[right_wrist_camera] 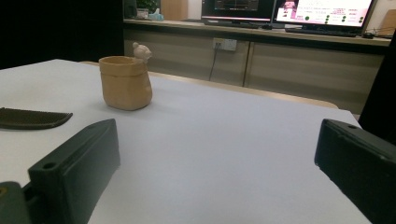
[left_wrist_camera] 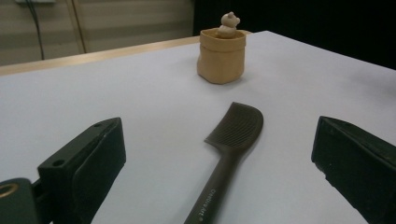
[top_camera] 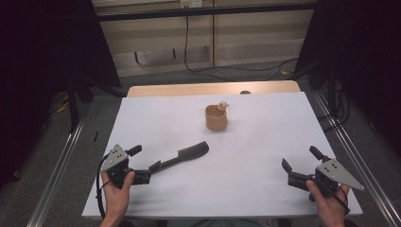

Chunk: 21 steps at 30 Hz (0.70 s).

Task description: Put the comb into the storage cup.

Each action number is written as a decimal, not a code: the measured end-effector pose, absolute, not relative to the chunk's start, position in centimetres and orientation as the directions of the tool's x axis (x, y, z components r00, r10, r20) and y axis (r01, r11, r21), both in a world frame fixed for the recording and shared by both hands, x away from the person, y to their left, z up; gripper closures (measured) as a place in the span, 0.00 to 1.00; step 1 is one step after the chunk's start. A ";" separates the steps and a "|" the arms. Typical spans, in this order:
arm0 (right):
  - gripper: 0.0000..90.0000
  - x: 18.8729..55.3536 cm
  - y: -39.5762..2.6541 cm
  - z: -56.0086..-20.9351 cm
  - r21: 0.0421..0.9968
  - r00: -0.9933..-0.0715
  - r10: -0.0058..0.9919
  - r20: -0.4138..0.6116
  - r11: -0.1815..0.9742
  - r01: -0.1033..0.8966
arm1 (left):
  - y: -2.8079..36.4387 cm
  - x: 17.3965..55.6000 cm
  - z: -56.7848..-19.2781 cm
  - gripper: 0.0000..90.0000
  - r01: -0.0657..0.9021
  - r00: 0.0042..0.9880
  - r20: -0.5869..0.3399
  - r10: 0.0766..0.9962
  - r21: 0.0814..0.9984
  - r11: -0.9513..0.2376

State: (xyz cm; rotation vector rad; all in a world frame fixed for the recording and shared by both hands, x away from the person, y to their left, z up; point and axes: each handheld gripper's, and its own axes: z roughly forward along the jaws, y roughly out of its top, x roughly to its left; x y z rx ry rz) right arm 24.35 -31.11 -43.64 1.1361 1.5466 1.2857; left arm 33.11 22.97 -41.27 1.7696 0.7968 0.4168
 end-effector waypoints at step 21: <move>0.00 24.5 -31.0 -43.7 0.987 -0.296 0.955 -0.026 0.072 0.142 | 22.0 35.7 -40.8 0.06 0.309 0.791 -0.083 0.606 0.909 -0.279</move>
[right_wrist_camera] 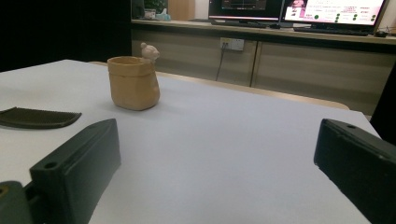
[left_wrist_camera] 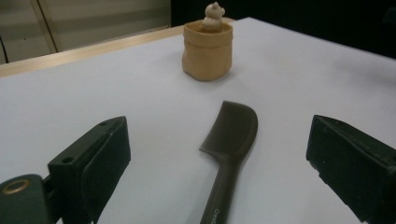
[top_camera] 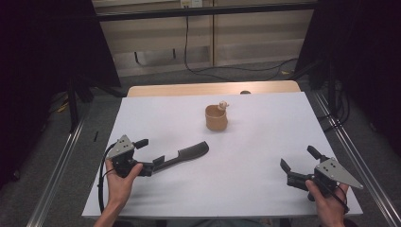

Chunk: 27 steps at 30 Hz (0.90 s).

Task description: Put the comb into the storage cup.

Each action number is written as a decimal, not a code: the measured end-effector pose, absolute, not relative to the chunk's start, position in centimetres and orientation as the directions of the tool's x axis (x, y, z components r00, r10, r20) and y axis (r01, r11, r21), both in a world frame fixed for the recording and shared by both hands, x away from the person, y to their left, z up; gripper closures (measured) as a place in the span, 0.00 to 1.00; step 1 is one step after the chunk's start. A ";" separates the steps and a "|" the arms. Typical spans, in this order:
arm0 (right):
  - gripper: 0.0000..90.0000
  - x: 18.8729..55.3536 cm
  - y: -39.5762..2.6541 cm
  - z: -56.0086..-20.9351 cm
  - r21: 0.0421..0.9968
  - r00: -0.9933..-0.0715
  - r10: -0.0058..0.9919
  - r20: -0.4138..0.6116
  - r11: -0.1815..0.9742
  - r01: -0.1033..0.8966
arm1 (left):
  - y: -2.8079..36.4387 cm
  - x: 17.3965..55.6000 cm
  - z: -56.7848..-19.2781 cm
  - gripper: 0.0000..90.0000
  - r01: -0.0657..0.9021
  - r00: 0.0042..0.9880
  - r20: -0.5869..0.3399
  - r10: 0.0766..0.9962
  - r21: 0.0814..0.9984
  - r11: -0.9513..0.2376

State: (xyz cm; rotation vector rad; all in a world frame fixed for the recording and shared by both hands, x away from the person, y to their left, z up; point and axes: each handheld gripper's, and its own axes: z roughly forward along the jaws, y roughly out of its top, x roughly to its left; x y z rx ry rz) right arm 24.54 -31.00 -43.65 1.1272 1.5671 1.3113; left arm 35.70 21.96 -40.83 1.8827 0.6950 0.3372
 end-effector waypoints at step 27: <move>0.00 24.6 -30.9 -43.7 0.985 -0.315 0.948 -0.039 0.089 0.147 | 18.9 39.0 -40.0 0.09 0.372 0.880 -0.086 0.468 0.737 -0.564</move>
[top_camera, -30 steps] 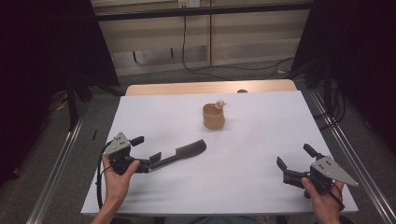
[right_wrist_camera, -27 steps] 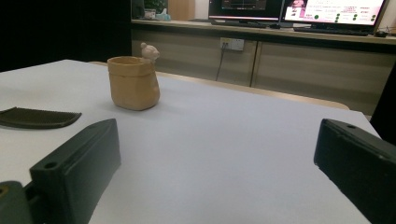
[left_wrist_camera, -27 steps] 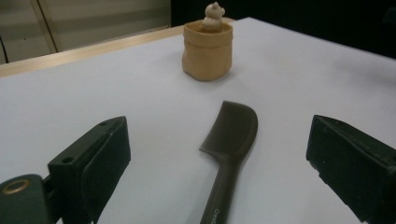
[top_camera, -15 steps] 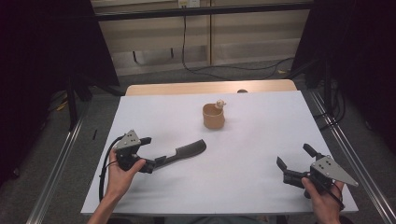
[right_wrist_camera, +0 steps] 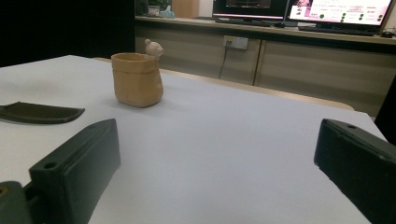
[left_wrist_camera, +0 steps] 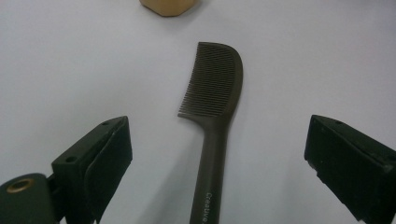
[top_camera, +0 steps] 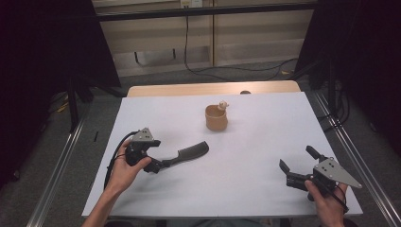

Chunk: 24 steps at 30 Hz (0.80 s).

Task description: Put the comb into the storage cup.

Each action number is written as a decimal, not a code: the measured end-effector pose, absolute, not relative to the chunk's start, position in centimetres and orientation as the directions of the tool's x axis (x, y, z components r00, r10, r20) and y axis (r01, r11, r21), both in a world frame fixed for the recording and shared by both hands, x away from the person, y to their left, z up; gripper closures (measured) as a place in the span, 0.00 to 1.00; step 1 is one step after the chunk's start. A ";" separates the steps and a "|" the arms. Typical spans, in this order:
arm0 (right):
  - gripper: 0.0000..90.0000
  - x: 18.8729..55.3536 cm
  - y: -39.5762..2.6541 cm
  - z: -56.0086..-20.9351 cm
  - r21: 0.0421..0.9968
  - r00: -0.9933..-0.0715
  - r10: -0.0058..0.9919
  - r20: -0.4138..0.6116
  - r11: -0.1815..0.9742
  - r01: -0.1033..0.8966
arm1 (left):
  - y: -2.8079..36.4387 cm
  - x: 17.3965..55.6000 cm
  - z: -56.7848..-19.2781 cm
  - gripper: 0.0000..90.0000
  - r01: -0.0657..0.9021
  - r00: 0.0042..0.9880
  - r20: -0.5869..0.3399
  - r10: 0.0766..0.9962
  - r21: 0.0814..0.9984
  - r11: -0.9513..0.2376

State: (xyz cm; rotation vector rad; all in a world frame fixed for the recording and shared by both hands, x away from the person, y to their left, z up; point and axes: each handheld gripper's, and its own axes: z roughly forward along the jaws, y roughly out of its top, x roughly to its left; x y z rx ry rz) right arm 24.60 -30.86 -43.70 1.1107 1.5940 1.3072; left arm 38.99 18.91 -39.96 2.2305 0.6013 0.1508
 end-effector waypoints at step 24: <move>0.00 24.7 -30.8 -43.8 0.984 -0.320 0.947 -0.034 0.087 0.154 | 16.3 40.5 -40.3 0.07 0.385 0.904 -0.074 0.420 0.567 -0.729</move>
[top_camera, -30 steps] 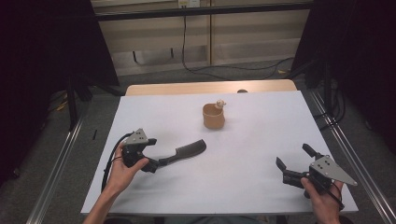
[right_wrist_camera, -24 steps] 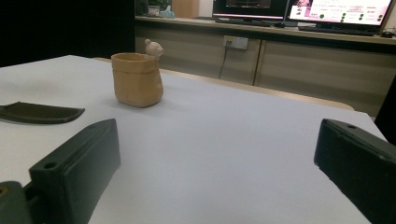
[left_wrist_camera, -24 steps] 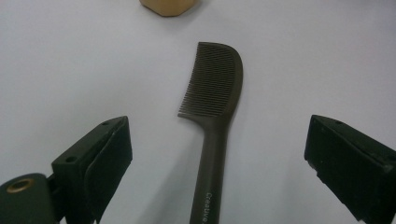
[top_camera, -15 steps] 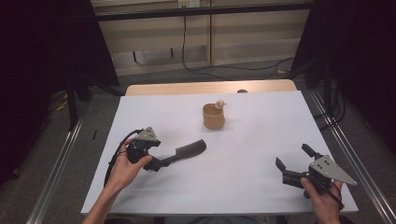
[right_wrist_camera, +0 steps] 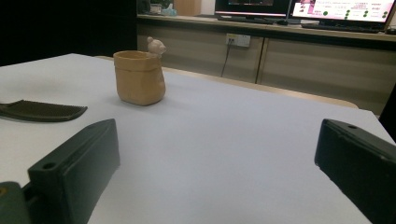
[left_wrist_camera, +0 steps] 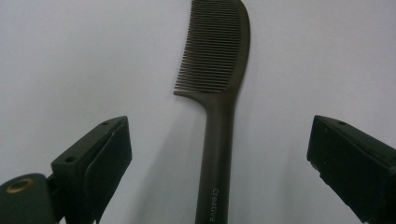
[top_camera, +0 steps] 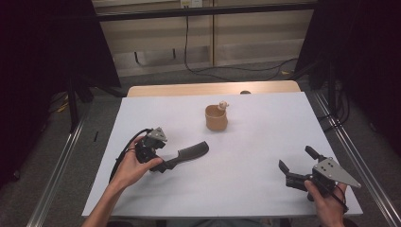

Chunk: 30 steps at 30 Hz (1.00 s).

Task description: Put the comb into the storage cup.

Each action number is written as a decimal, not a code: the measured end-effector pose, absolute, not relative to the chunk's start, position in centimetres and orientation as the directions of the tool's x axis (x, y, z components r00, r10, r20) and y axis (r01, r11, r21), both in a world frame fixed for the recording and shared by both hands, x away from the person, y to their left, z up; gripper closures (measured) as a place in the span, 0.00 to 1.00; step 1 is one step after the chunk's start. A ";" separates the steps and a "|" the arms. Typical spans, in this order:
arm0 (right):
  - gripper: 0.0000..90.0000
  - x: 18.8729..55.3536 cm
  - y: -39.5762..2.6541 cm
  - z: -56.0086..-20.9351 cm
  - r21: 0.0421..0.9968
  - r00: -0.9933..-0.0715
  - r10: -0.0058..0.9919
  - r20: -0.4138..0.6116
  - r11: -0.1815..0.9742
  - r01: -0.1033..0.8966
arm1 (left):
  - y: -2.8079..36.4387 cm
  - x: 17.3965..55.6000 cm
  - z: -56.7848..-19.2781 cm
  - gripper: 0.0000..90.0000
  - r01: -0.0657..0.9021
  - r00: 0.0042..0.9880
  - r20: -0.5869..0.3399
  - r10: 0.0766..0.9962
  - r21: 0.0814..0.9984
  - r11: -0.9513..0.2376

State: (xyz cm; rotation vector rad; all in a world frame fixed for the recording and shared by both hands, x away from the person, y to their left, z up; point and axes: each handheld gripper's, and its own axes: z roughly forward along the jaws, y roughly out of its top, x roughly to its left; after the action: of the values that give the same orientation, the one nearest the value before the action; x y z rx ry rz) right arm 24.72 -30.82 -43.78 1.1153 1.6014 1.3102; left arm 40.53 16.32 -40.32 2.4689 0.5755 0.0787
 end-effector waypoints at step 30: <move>0.00 24.8 -30.8 -43.9 0.980 -0.328 0.943 -0.050 0.110 0.167 | 13.9 41.9 -41.7 0.50 0.350 0.932 -0.058 0.357 0.399 -0.848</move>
State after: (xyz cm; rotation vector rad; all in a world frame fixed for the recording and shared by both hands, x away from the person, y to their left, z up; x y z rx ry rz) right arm 24.79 -30.76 -43.87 1.1079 1.6281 1.2898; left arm 41.86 13.88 -41.68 2.6783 0.5123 0.0252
